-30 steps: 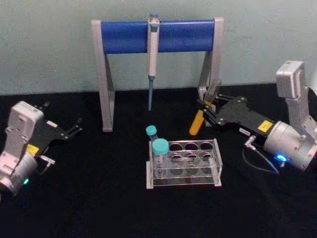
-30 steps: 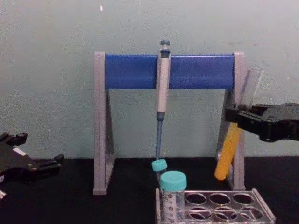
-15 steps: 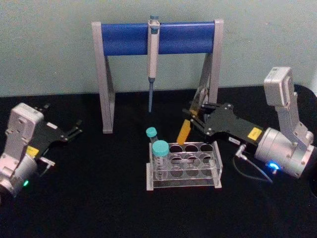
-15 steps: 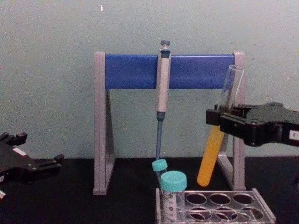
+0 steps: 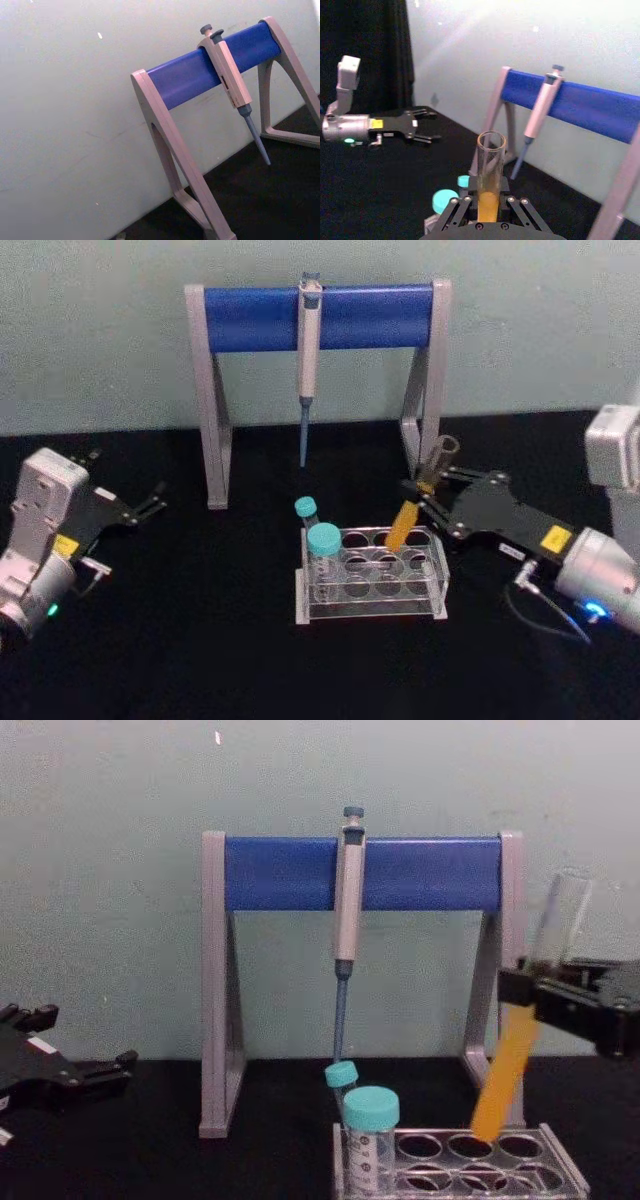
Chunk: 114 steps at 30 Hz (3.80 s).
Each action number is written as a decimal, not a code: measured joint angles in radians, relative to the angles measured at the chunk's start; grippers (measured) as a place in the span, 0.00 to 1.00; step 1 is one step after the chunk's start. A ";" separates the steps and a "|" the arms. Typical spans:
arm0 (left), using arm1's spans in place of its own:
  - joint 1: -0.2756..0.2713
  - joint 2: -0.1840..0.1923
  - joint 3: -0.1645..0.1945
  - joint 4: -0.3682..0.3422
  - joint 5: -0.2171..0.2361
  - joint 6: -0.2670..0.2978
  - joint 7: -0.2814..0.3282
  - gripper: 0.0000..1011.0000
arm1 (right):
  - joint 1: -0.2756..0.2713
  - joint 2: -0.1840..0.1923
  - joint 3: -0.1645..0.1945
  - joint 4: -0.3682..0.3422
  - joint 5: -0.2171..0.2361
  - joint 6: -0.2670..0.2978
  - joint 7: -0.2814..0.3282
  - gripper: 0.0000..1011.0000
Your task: Pick up the test tube from the test tube rack, shake it, then place it back into the test tube rack.
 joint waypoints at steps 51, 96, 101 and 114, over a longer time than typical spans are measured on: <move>0.000 0.000 0.000 0.000 0.000 0.000 0.000 0.99 | 0.097 -0.076 -0.047 0.079 -0.029 0.022 0.016 0.23; 0.000 0.000 0.000 0.000 0.000 0.000 0.000 0.99 | 0.140 -0.077 -0.029 0.122 -0.076 0.027 0.006 0.23; 0.000 0.000 0.000 0.000 0.000 0.000 0.000 0.99 | 0.132 -0.073 -0.039 0.108 -0.079 0.029 0.009 0.23; 0.000 0.000 0.000 0.000 0.000 0.000 0.000 0.99 | 0.084 -0.048 -0.025 0.051 -0.071 0.032 -0.005 0.23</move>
